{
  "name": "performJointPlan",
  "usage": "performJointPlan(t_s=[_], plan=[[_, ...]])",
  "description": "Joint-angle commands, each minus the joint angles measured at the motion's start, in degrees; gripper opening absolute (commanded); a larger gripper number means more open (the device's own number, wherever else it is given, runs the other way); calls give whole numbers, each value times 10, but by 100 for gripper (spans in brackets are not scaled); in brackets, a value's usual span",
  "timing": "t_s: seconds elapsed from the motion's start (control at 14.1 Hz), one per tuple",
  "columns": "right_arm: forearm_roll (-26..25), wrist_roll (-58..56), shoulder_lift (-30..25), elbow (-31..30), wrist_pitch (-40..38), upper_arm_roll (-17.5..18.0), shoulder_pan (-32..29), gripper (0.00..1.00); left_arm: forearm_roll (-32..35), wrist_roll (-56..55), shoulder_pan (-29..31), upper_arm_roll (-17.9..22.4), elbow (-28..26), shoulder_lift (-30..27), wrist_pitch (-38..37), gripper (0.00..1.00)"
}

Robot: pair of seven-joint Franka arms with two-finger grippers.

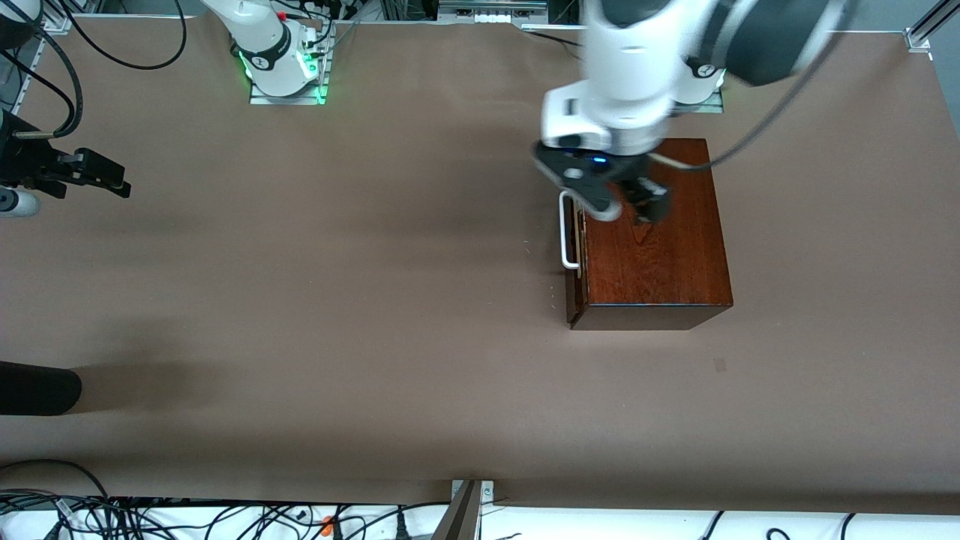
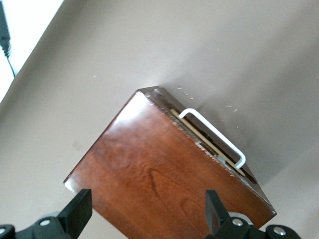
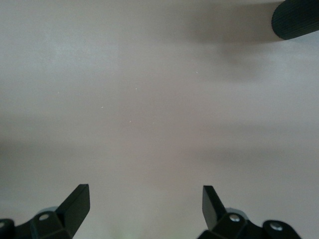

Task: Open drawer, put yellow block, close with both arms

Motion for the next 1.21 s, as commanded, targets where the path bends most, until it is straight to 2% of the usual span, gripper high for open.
performJointPlan(t_s=[0.0, 0.21, 0.43, 0.71, 0.92, 1.14], plan=[[9, -4, 7, 16, -12, 5, -8, 100, -34, -61, 57, -4, -9, -37, -22, 100], [9, -4, 7, 16, -12, 5, -8, 100, -55, -108, 75, 16, -9, -49, -71, 100], [9, -4, 7, 16, -13, 5, -8, 100, -119, -108, 80, 103, -27, -81, -71, 100], [9, -4, 7, 15, -19, 5, -8, 100, -168, -106, 79, 192, -104, -139, -48, 100], [9, -5, 7, 15, -20, 5, -8, 100, -173, -107, 79, 219, -165, -174, -18, 100], [16, -5, 7, 15, -20, 5, -8, 100, -173, -107, 79, 221, -239, -219, 40, 100]])
